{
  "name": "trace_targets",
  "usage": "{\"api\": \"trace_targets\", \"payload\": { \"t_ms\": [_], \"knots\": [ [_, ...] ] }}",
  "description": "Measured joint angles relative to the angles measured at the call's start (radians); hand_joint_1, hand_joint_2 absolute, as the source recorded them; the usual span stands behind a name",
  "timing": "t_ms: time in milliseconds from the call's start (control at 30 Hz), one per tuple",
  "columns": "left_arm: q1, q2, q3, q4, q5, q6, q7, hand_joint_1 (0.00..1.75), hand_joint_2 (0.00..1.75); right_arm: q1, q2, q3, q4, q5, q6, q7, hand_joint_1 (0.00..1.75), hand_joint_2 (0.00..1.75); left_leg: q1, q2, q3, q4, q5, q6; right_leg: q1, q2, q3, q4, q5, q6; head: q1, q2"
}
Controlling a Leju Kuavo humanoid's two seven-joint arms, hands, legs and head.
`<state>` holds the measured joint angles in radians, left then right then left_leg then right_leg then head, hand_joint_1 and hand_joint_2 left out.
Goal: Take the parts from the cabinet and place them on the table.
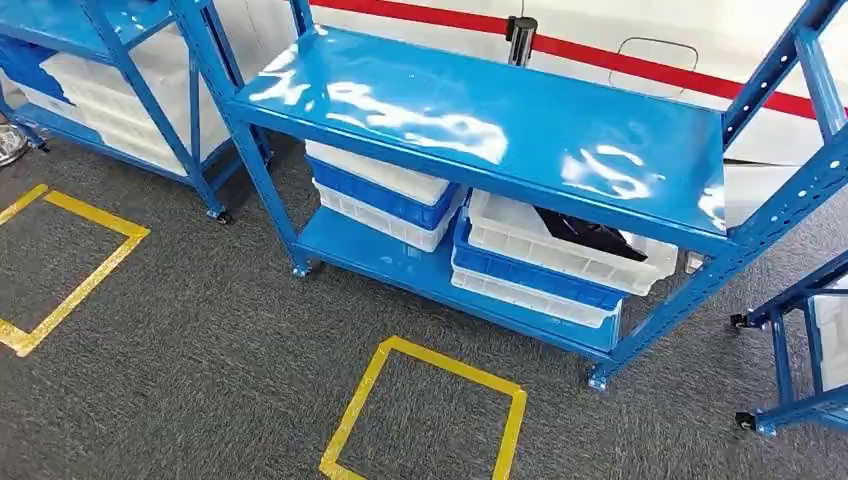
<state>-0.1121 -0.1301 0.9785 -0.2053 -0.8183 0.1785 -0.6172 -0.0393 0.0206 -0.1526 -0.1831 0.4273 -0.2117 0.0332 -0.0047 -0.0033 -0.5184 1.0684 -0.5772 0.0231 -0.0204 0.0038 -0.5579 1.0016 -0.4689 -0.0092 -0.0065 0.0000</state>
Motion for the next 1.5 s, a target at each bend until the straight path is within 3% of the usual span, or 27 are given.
{"api": "trace_targets", "payload": {
  "t_ms": [67,100,133,167,267,300,333,400,467,500,533,600,633,667,700,767,800,833,867,900,1033,1267,1367,1400,1433,1467,1500],
  "knots": [
    [0.000,-0.001,0.000,0.000,0.000,0.000,0.000,0.00,0.00,-0.002,0.001,0.000,0.000,0.001,0.000,0.000,0.00,0.00,0.013,0.000,-0.096,0.161,-0.065,-0.014,0.000,0.000,0.009,0.000,-0.008,-0.011,0.000,0.000],
    [0.002,-0.001,0.001,0.000,0.000,0.000,0.000,0.00,0.00,-0.002,0.002,0.000,0.000,0.002,0.000,0.000,0.00,0.00,0.018,0.000,-0.144,0.226,-0.079,-0.020,0.000,0.001,0.014,0.000,-0.015,-0.009,0.000,0.000],
    [0.003,-0.001,0.001,0.000,0.000,0.000,0.001,0.00,0.00,-0.002,0.002,0.000,0.000,0.002,0.000,0.000,0.00,0.00,0.023,0.000,-0.170,0.248,-0.069,-0.024,-0.002,0.002,0.021,0.000,-0.021,-0.008,-0.001,0.000],
    [0.003,0.000,0.002,0.000,0.000,0.001,0.001,0.00,0.00,-0.001,0.003,0.000,0.000,0.002,0.000,0.000,0.00,0.00,0.029,0.001,-0.174,0.224,-0.031,-0.029,-0.006,0.004,0.031,0.001,-0.029,-0.002,0.000,0.000],
    [0.003,0.001,0.002,0.000,0.000,0.002,0.001,0.00,0.00,0.002,0.004,0.000,0.000,0.002,0.000,0.000,0.00,0.00,0.044,0.002,-0.093,-0.007,0.132,-0.042,-0.015,0.007,0.063,0.001,-0.055,0.019,-0.001,0.000],
    [0.003,0.001,0.002,0.002,0.000,0.002,0.002,0.00,0.00,-0.001,0.002,0.000,0.000,0.002,0.000,0.000,0.00,0.00,0.037,-0.003,-0.083,-0.023,0.109,-0.047,-0.007,0.008,0.060,0.002,-0.063,0.029,-0.005,0.000],
    [0.001,0.001,0.002,0.001,0.000,0.002,0.001,0.00,0.00,-0.005,0.004,0.000,0.000,0.002,0.000,0.000,0.00,0.00,0.034,-0.005,-0.079,-0.027,0.110,-0.033,-0.003,0.009,0.058,0.002,-0.068,0.037,-0.007,0.000],
    [0.002,0.001,0.002,0.001,0.000,0.002,0.002,0.00,0.00,-0.006,0.004,0.000,0.000,0.003,0.000,0.000,0.00,0.00,0.023,-0.005,-0.080,-0.027,0.104,-0.017,-0.006,0.009,0.063,-0.010,-0.067,0.048,-0.006,0.000],
    [0.002,0.001,0.002,0.001,0.000,0.002,0.001,0.00,0.00,-0.006,0.003,0.000,0.000,0.003,0.001,0.000,0.00,0.00,0.027,-0.004,-0.060,-0.044,0.109,0.004,-0.004,0.005,0.072,-0.002,-0.077,0.062,-0.002,0.000],
    [0.002,0.001,0.002,0.001,0.000,0.002,0.001,0.00,0.00,-0.006,0.003,0.000,0.000,0.003,0.001,0.000,0.00,0.00,0.024,-0.004,-0.053,-0.049,0.106,0.010,-0.004,0.005,0.055,0.036,-0.090,0.059,-0.002,0.000],
    [0.002,0.002,0.002,0.001,0.000,0.003,0.000,0.00,0.00,-0.006,0.003,0.000,0.000,0.003,0.002,0.000,0.00,0.00,0.022,-0.001,-0.050,-0.049,0.103,0.021,-0.004,0.004,0.011,0.113,-0.118,0.051,0.000,0.000],
    [0.000,0.003,0.002,0.001,0.000,0.005,0.001,0.00,0.00,-0.005,0.005,0.000,0.000,0.003,0.002,0.000,0.00,0.00,0.017,0.001,-0.043,-0.049,0.096,0.031,-0.004,0.004,-0.098,0.278,-0.164,0.043,-0.001,0.000],
    [0.000,0.003,0.002,0.001,0.000,0.005,0.001,0.00,0.00,-0.003,0.005,0.000,0.000,0.003,0.002,0.000,0.00,0.00,0.013,0.000,-0.039,-0.049,0.092,0.036,0.000,0.004,-0.136,0.323,-0.165,0.048,-0.001,0.000],
    [0.001,0.003,0.002,0.001,0.000,0.005,0.001,0.00,0.00,0.000,0.004,-0.001,0.000,0.003,0.002,0.000,0.00,0.00,0.010,-0.003,-0.033,-0.049,0.088,0.036,0.001,0.004,-0.144,0.312,-0.145,0.054,-0.001,0.000],
    [0.001,0.003,0.002,0.001,-0.001,0.005,0.003,0.00,0.00,0.001,0.004,-0.001,0.000,0.003,0.002,0.000,0.00,0.00,0.007,-0.006,-0.025,-0.048,0.083,0.036,0.002,0.004,-0.131,0.260,-0.110,0.061,0.000,0.000],
    [0.001,0.003,0.002,0.001,-0.002,0.007,0.010,0.00,0.00,-0.001,0.003,-0.002,0.000,0.003,0.002,0.000,0.00,0.00,0.005,-0.007,-0.009,-0.049,0.072,0.032,0.008,0.003,-0.065,0.087,-0.022,0.067,0.000,0.000],
    [0.001,0.003,0.002,0.001,-0.002,0.012,0.019,0.00,0.00,-0.002,0.002,-0.002,0.000,0.004,0.002,0.000,0.00,0.00,0.003,-0.008,-0.007,-0.048,0.067,0.029,0.013,0.001,-0.046,0.029,0.003,0.056,0.002,0.000],
    [-0.001,0.003,0.002,0.001,-0.002,0.015,0.029,0.00,0.00,-0.003,0.003,-0.003,0.000,0.005,0.002,0.000,0.00,0.00,-0.006,-0.009,-0.003,-0.045,0.056,0.022,0.023,0.001,-0.033,0.022,0.011,0.046,0.000,0.000],
    [-0.001,0.003,0.002,0.001,-0.002,0.016,0.037,0.00,0.00,-0.006,0.003,-0.004,0.000,0.006,0.002,-0.001,0.00,0.00,-0.008,-0.008,-0.002,-0.042,0.051,0.022,0.016,0.002,-0.032,0.019,0.018,0.040,-0.002,0.000],
    [-0.002,0.003,0.002,0.001,-0.004,0.016,0.042,0.00,0.00,-0.006,0.004,-0.005,0.000,0.008,0.003,-0.002,0.00,0.00,-0.007,-0.006,0.000,-0.042,0.047,0.045,0.008,0.002,-0.033,0.019,0.019,0.040,-0.004,0.000],
    [-0.002,0.002,0.002,0.001,-0.012,0.020,0.053,0.00,0.00,-0.005,0.001,-0.008,0.000,0.010,0.005,-0.004,0.00,0.00,0.004,-0.005,0.001,-0.046,0.049,0.024,0.018,0.004,-0.032,0.020,0.016,0.032,-0.003,0.000],
    [-0.002,0.001,0.001,0.001,-0.013,0.020,0.055,0.00,0.00,-0.005,0.003,-0.017,0.000,0.002,0.017,-0.009,0.00,0.00,0.006,-0.005,0.003,-0.050,0.047,0.020,0.020,0.004,-0.032,0.020,0.013,0.027,-0.002,0.000],
    [-0.002,0.003,0.001,0.001,-0.015,0.022,0.057,0.00,0.00,-0.005,0.004,-0.021,0.000,-0.005,0.024,-0.016,0.00,0.00,0.001,-0.004,0.002,-0.046,0.046,0.030,0.011,0.004,-0.030,0.015,0.017,0.033,-0.003,0.000],
    [-0.003,0.003,0.001,0.001,-0.016,0.023,0.057,0.00,0.00,-0.005,0.005,-0.024,0.000,-0.006,0.027,-0.016,0.00,0.00,-0.001,-0.004,0.003,-0.052,0.050,0.035,0.013,0.008,-0.029,0.011,0.020,0.038,-0.003,0.000],
    [-0.005,0.002,0.001,0.001,-0.017,0.023,0.057,0.00,0.00,-0.006,0.005,-0.025,0.000,-0.006,0.030,-0.017,0.00,0.00,0.011,0.000,0.018,-0.080,0.067,0.041,0.026,0.008,-0.032,0.013,0.019,0.039,-0.002,0.000],
    [-0.005,0.000,0.001,0.001,-0.017,0.023,0.057,0.00,0.00,-0.005,0.003,-0.025,0.000,-0.006,0.032,-0.017,0.00,0.00,0.011,0.006,0.030,-0.098,0.075,0.039,0.017,0.004,-0.043,0.033,0.010,0.039,-0.001,0.000],
    [-0.005,0.000,0.001,0.002,-0.017,0.023,0.058,0.00,0.00,-0.005,0.004,-0.025,0.000,-0.007,0.033,-0.017,0.00,0.00,0.013,0.012,0.034,-0.104,0.079,0.046,0.017,0.004,-0.068,0.085,-0.018,0.034,0.001,0.000]
  ]
}}
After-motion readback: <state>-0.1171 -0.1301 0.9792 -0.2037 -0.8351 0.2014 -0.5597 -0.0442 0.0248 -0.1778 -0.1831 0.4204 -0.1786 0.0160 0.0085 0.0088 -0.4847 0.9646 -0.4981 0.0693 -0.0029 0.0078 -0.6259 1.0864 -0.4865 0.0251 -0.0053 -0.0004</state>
